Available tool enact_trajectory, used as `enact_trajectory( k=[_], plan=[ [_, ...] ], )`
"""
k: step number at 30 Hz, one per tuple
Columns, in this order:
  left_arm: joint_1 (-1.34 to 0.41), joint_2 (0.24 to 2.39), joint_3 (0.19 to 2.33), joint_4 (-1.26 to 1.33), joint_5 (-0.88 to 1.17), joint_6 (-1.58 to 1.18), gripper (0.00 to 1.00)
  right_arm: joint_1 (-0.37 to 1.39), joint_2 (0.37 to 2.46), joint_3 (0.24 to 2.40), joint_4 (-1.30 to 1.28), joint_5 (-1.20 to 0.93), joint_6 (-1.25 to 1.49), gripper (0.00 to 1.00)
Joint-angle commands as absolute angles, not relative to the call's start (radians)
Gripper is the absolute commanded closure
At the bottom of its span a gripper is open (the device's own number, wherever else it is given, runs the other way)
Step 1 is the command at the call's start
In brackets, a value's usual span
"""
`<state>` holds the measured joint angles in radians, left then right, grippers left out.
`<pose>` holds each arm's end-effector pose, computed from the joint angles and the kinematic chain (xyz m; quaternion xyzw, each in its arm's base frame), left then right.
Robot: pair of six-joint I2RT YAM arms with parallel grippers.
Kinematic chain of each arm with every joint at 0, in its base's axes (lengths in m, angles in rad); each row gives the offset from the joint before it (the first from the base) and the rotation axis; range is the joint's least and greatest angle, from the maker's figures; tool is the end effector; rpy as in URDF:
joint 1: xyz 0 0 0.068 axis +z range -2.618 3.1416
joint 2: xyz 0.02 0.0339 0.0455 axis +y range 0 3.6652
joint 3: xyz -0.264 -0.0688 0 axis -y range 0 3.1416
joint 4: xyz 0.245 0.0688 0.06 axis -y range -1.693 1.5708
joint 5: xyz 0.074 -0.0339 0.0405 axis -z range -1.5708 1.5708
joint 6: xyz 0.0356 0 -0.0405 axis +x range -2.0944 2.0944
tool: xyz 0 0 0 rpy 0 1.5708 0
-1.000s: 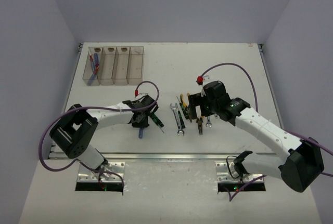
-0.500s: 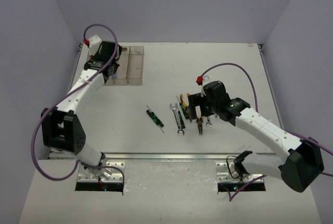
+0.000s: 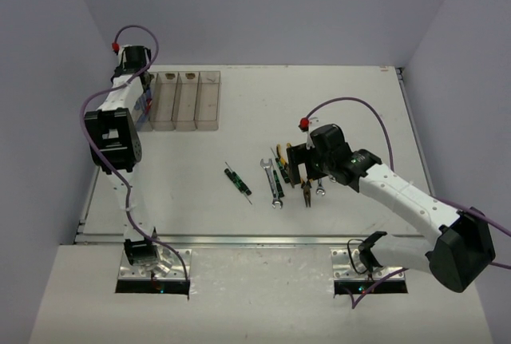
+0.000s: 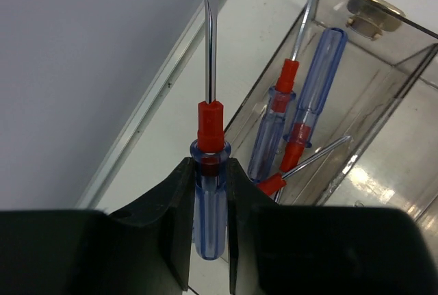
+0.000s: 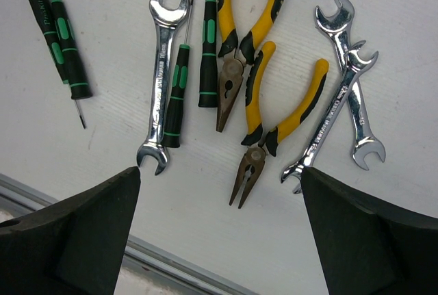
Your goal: Sort the tools into containers
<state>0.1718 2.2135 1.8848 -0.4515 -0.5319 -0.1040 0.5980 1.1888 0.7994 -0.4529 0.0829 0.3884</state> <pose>0.4934 0.1039 0.2289 -0.2227 0.8681 0.2550 0.3631 0.2032 0.1349 0.2393 -0.0830 0.9300 0.1344 0.3319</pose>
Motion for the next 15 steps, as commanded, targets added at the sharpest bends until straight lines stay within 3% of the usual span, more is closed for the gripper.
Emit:
enact_trajectory(
  k=[1, 10, 15],
  plan=[
    [0.186, 2.189, 1.936, -0.322, -0.449, 0.046, 1.00, 0.597, 1.212, 0.816, -0.432, 0.059, 0.377, 0.01],
    [0.202, 2.226, 1.798, -0.242, -0.433, 0.146, 1.00, 0.597, 1.216, 0.814, -0.425, 0.054, 0.371, 0.01],
    [0.212, 2.224, 1.746, -0.220, -0.392, 0.153, 0.76, 0.597, 1.223, 0.815, -0.425, 0.052, 0.368, 0.01]
  ],
)
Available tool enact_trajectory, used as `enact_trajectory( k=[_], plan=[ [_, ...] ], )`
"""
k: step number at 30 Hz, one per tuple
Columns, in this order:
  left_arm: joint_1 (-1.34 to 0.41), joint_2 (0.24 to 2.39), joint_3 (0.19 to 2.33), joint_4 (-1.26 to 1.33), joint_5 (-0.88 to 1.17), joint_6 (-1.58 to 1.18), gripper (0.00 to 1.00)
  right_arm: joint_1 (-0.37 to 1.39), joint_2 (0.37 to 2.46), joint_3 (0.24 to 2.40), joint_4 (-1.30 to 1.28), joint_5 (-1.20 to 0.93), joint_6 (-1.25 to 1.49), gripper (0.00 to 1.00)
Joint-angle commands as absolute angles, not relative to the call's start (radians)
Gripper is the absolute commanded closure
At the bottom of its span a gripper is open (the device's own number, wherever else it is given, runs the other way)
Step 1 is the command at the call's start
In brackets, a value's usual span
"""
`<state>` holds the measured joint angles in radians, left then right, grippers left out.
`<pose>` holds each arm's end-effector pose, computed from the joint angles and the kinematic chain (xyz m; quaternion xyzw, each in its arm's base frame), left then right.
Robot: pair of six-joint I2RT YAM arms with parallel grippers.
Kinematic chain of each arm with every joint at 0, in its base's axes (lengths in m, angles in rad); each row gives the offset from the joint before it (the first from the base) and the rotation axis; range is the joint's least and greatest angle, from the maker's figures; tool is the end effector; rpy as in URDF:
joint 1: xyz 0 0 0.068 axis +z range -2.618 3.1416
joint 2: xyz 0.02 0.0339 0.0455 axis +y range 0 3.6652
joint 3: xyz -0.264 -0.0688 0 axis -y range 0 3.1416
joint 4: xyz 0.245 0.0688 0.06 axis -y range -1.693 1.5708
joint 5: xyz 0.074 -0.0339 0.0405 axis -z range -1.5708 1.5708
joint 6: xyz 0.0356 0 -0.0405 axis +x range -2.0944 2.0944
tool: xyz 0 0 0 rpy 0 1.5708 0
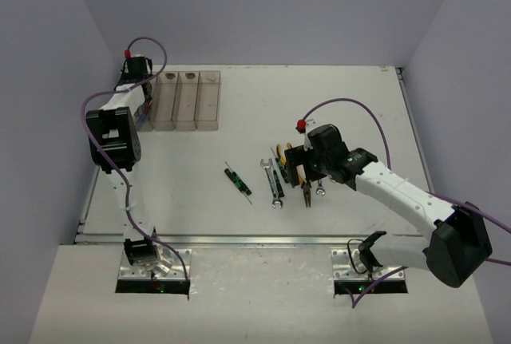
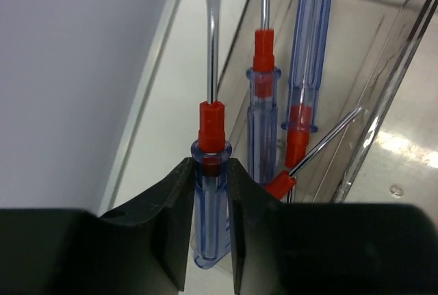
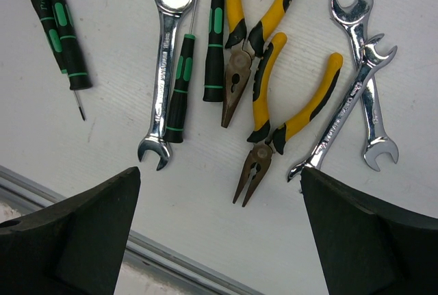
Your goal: Sort the tools into containers
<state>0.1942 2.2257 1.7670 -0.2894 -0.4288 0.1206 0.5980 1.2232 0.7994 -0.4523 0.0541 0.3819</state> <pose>0.4927 0.1120 0.1958 -0.1180 0.8919 0.2538 0.3553 0.2062 0.1381 0.2315 -0.0922 0.9354 0.1377 0.3122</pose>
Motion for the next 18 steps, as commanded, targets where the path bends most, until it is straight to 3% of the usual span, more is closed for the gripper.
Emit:
enact_trajectory(
  k=[1, 3, 8, 9, 12, 18],
  plan=[
    [0.211, 2.218, 1.746, -0.221, -0.378, 0.150, 0.71, 0.596, 1.225, 0.815, -0.426, 0.052, 0.368, 0.01],
    [0.210, 2.208, 1.750, -0.227, -0.361, 0.140, 0.60, 0.597, 1.227, 0.816, -0.428, 0.052, 0.367, 0.01],
    [0.209, 2.166, 1.762, -0.236, -0.367, 0.105, 0.16, 0.597, 1.230, 0.816, -0.426, 0.052, 0.367, 0.01],
    [0.209, 2.152, 1.764, -0.242, -0.378, 0.087, 0.11, 0.597, 1.230, 0.816, -0.426, 0.051, 0.367, 0.01],
    [0.203, 2.095, 1.802, -0.267, -0.400, -0.029, 0.01, 0.597, 1.236, 0.816, -0.423, 0.049, 0.368, 0.01],
    [0.150, 1.861, 1.842, -0.460, -0.417, -0.335, 0.00, 0.596, 1.239, 0.816, -0.422, 0.048, 0.371, 0.01]
  ],
)
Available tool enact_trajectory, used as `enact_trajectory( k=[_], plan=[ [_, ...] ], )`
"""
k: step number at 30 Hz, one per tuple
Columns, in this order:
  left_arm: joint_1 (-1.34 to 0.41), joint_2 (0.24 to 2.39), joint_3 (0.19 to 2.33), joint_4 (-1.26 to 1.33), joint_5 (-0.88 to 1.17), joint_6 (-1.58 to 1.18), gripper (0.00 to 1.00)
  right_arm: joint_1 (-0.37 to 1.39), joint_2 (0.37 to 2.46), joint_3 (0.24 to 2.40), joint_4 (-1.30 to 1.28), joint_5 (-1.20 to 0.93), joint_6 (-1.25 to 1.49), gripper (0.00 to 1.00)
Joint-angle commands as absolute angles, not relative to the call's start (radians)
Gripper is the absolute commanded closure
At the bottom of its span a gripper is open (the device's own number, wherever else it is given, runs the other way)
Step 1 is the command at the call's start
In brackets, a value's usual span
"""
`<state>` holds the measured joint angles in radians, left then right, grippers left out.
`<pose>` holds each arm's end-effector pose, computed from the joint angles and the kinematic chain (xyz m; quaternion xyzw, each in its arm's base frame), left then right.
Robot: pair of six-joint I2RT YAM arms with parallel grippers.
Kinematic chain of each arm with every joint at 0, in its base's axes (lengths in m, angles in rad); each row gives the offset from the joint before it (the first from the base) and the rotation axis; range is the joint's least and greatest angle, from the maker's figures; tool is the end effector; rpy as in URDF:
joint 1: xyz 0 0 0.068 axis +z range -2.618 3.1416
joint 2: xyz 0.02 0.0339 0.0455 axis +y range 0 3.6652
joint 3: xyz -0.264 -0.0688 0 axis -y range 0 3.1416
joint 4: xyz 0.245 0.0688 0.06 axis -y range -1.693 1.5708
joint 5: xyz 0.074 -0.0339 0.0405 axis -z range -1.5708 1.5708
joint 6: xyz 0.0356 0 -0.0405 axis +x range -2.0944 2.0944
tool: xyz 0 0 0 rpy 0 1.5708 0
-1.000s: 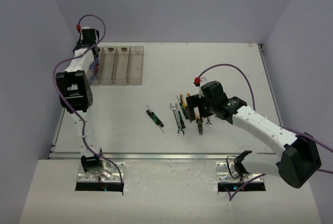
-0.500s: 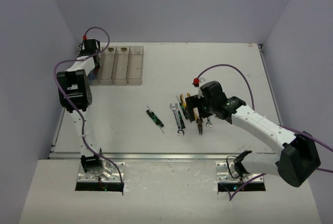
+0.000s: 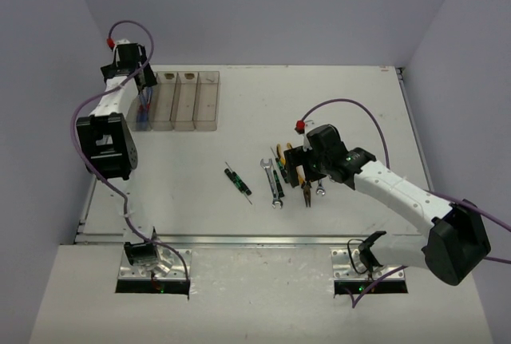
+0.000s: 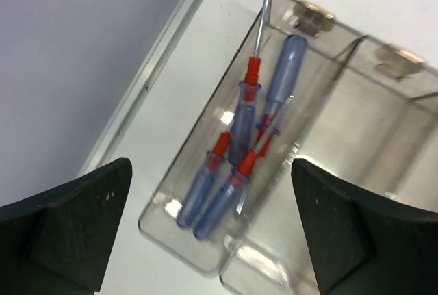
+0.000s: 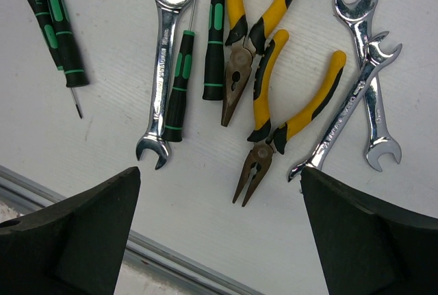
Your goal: Sort the tools into containers
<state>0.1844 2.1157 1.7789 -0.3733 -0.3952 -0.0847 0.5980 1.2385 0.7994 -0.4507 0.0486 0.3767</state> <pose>0.4781 0.1031 0.2453 -0.2007 0.8721 0.1986 0.3997 0.2077 0.1394 0.2281 -0.0960 0.9374 0.1361 0.3057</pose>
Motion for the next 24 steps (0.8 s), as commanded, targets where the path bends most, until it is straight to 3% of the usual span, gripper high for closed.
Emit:
enact_trajectory(
  k=[1, 5, 8, 13, 18, 24],
  plan=[
    [0.141, 1.810, 1.813, -0.476, -0.395, -0.380, 0.00, 0.597, 1.239, 0.816, -0.421, 0.045, 0.370, 0.01],
    [0.036, 1.505, 1.539, -0.447, -0.292, -0.541, 0.00, 0.600, 1.237, 0.805, -0.405, 0.007, 0.365, 0.01],
    [-0.053, 1.266, 1.300, -0.432, -0.261, -0.538, 0.00, 0.612, 1.247, 0.804, -0.392, -0.037, 0.362, 0.01],
    [-0.058, 0.917, 0.952, -0.431, -0.111, -0.435, 0.00, 0.674, 1.338, 0.839, -0.380, -0.047, 0.376, 0.01],
    [-0.059, 0.759, 0.830, -0.517, -0.057, -0.334, 0.00, 0.763, 1.523, 0.965, -0.429, 0.035, 0.423, 0.07],
    [-0.061, 0.621, 0.747, -0.470, -0.008, -0.356, 0.00, 0.827, 1.705, 1.130, -0.446, 0.056, 0.471, 0.22]
  ],
)
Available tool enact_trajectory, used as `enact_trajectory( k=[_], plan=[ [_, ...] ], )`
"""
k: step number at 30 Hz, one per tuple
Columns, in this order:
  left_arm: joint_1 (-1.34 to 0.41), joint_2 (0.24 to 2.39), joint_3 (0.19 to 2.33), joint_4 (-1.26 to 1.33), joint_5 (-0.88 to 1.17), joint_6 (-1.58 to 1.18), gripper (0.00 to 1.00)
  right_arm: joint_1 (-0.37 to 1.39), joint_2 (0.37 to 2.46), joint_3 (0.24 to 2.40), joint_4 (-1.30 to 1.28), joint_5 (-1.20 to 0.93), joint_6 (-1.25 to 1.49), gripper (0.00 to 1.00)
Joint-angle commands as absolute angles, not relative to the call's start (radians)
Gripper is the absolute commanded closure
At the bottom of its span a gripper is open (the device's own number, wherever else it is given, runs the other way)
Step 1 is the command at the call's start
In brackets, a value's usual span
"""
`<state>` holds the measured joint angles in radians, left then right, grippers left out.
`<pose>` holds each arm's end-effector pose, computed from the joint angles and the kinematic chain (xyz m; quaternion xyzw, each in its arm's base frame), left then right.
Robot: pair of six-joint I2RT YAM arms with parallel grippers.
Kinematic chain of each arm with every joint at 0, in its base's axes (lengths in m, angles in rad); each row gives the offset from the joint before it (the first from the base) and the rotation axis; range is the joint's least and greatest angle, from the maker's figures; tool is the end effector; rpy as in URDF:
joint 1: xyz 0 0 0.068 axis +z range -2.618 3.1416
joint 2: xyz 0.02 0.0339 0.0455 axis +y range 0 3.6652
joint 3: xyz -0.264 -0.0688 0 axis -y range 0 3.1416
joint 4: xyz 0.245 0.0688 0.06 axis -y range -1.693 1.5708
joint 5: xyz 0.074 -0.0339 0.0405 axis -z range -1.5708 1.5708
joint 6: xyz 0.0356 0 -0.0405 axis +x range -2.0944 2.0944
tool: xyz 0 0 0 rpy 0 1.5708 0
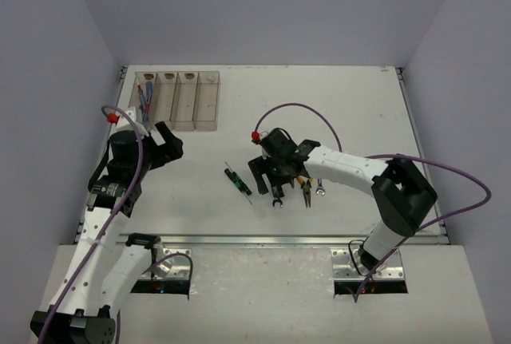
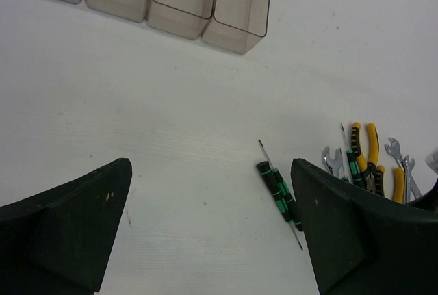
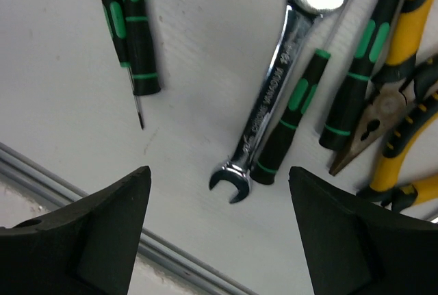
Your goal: Sort the tools into containers
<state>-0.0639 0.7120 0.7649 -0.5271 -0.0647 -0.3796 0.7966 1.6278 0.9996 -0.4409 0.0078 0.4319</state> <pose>0.1589 -0.0079 0.3088 -0.1507 0.8397 -0.0877 0.5143 0.2248 0.2295 0.1855 -0.1747 0.9528 0.1400 0.2050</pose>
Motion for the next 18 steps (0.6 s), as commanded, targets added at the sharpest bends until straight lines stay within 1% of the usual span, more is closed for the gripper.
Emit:
enact_trajectory(
  k=[1, 5, 7, 8, 13, 15, 18],
  plan=[
    [-0.061, 0.614, 0.748, -0.473, -0.009, -0.358, 0.00, 0.835, 1.750, 1.175, -0.462, 0.068, 0.470, 0.25],
    [-0.087, 0.619, 0.740, -0.468, 0.023, -0.356, 0.00, 0.842, 1.864, 1.281, -0.488, 0.028, 0.484, 0.28],
    [-0.106, 0.629, 0.741, -0.468, 0.035, -0.353, 0.00, 0.851, 1.928, 1.336, -0.506, 0.008, 0.498, 0.33],
    [-0.107, 0.635, 0.742, -0.466, 0.044, -0.353, 0.00, 0.863, 1.949, 1.358, -0.514, 0.017, 0.499, 0.39],
    [-0.116, 0.616, 0.740, -0.465, 0.048, -0.351, 0.00, 0.881, 2.071, 1.503, -0.581, 0.047, 0.485, 0.48],
    [-0.124, 0.601, 0.738, -0.464, 0.042, -0.352, 0.00, 0.882, 2.102, 1.537, -0.613, 0.067, 0.485, 0.53],
    [-0.147, 0.588, 0.736, -0.463, 0.035, -0.351, 0.00, 0.882, 2.141, 1.550, -0.623, 0.107, 0.488, 0.57]
  ],
)
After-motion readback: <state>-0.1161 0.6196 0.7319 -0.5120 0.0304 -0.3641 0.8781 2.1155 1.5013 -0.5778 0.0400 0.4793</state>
